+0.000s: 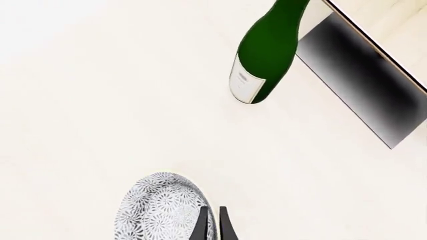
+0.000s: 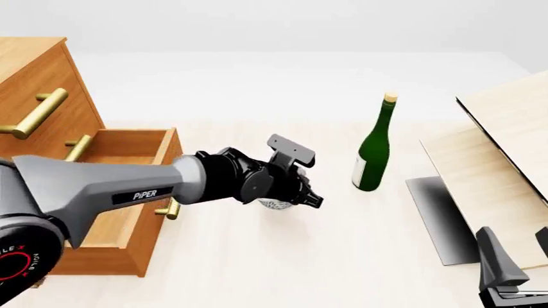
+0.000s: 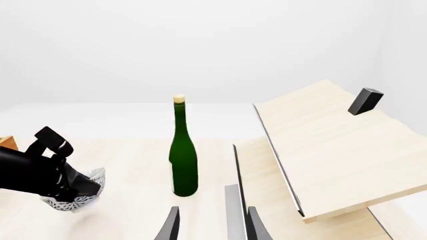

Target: Put the bowl in the bottom drawer of the cabinet.

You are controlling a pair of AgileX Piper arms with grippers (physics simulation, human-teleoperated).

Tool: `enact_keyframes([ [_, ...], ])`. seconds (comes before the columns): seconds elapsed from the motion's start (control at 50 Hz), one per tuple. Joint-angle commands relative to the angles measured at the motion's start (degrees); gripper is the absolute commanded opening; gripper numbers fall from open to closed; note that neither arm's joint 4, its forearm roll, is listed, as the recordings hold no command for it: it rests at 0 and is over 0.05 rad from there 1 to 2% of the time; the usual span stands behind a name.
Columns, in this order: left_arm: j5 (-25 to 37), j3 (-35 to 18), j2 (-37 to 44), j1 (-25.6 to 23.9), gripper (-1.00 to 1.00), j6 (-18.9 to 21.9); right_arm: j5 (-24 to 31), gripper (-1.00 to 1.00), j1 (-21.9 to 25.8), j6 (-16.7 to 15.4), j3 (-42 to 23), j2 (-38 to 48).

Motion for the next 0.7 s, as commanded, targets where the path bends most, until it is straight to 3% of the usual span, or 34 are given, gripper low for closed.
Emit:
enact_keyframes([
  [0.02, -0.6, 1.3, -3.6, 1.4, -1.0, 1.8, 0.0, 1.0, 0.0, 0.0, 0.0, 0.0],
  [0.22, 0.3, 1.7, -7.1, 0.4, -1.0, 2.1, 0.0, 1.0, 0.0, 0.0, 0.0, 0.0],
  [0.7, 1.0, 7.2, -18.7, 3.7, -1.0, 3.7, 0.0, 1.0, 0.0, 0.0, 0.0, 0.0],
])
